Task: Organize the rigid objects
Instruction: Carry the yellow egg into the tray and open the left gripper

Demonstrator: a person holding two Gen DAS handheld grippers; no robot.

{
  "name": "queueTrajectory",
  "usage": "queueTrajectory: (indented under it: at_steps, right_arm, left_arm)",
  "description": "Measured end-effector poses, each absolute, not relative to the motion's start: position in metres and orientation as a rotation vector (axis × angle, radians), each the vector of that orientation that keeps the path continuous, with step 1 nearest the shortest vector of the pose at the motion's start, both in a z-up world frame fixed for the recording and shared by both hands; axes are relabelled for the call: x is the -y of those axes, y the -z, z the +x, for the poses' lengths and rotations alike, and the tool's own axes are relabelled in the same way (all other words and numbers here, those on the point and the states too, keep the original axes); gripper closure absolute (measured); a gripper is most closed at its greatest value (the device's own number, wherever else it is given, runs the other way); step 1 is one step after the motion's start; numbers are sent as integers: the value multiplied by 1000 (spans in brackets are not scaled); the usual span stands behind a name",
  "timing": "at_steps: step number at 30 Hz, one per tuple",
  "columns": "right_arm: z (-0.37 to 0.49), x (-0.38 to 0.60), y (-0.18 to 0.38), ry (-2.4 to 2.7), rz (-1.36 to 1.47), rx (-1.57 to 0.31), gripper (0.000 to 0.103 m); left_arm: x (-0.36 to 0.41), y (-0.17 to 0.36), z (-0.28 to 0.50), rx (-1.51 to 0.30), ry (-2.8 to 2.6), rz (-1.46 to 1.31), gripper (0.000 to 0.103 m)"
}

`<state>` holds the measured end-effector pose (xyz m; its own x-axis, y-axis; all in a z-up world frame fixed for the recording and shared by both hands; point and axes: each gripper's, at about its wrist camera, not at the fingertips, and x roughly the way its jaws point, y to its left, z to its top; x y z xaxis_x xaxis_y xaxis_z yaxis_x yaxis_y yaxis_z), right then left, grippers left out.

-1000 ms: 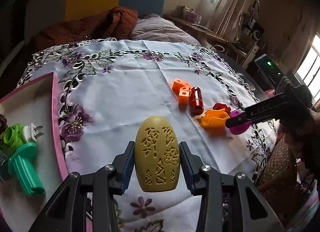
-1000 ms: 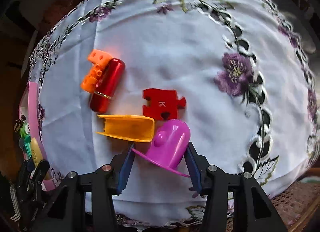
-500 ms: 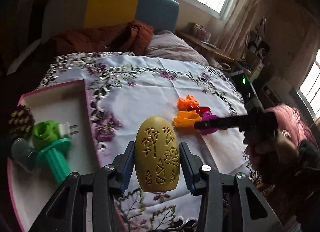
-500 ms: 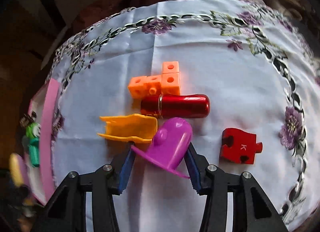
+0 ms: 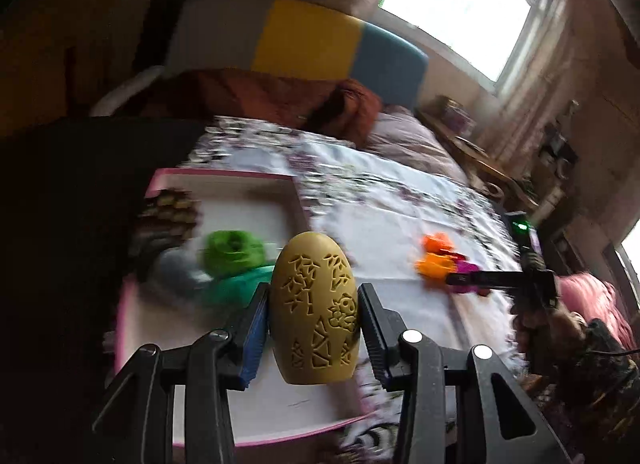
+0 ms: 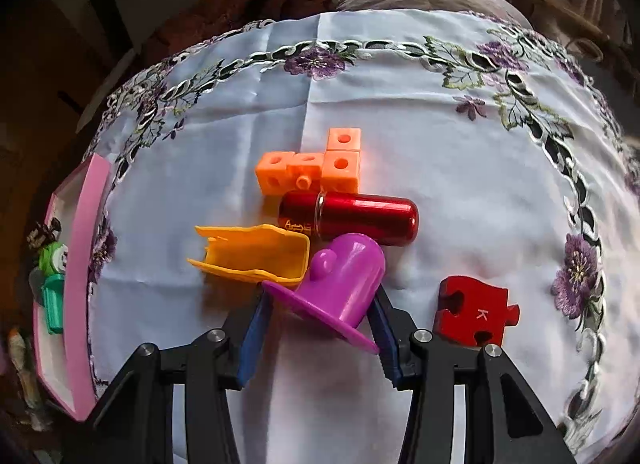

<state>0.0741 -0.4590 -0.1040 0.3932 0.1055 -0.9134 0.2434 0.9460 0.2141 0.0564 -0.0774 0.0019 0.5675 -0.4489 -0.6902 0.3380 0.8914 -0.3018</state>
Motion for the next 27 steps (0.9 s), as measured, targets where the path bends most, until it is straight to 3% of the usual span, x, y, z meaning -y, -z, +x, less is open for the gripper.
queueTrajectory:
  at_steps: [13, 27]
  right_arm:
    - [77, 448, 103, 107, 221, -1173, 56]
    - [78, 446, 102, 112, 179, -1171, 56]
  left_arm:
    - [6, 33, 60, -909, 269, -157, 60]
    - [26, 74, 86, -964, 206, -27, 60]
